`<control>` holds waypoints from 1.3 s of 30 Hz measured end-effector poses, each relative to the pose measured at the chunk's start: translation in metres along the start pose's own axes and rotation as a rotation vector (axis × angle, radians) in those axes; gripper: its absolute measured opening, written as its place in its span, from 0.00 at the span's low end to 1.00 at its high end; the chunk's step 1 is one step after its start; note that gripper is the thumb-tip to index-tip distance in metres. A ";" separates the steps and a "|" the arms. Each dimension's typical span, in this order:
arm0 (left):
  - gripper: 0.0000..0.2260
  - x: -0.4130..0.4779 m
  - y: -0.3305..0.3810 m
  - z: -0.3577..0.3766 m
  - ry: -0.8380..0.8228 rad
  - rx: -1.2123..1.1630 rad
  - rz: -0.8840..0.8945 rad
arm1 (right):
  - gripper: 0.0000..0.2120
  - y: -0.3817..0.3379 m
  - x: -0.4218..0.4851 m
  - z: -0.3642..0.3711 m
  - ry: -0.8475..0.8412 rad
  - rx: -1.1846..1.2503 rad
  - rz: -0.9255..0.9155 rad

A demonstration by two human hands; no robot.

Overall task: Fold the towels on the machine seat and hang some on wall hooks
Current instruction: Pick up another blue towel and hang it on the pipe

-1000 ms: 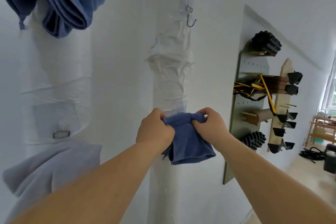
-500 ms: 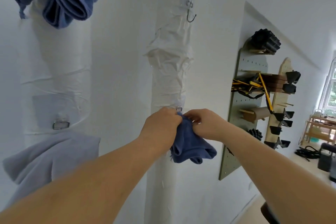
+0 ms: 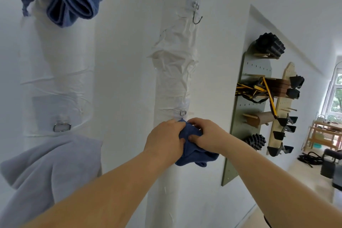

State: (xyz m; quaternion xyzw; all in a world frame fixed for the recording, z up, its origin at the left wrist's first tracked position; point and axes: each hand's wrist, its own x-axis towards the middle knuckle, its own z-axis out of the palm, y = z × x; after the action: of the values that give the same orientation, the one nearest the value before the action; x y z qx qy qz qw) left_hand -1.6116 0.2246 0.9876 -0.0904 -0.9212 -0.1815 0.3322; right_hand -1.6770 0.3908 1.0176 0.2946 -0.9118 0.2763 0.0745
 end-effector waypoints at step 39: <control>0.01 -0.035 0.015 -0.059 -0.129 -0.105 -0.087 | 0.23 -0.056 -0.021 -0.010 -0.001 -0.139 0.058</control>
State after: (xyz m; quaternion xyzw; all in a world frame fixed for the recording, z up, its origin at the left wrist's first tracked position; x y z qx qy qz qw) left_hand -1.5464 0.2138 1.0107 -0.0791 -0.9329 -0.2377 0.2588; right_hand -1.6281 0.3688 1.0456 0.2621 -0.9370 0.2144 0.0862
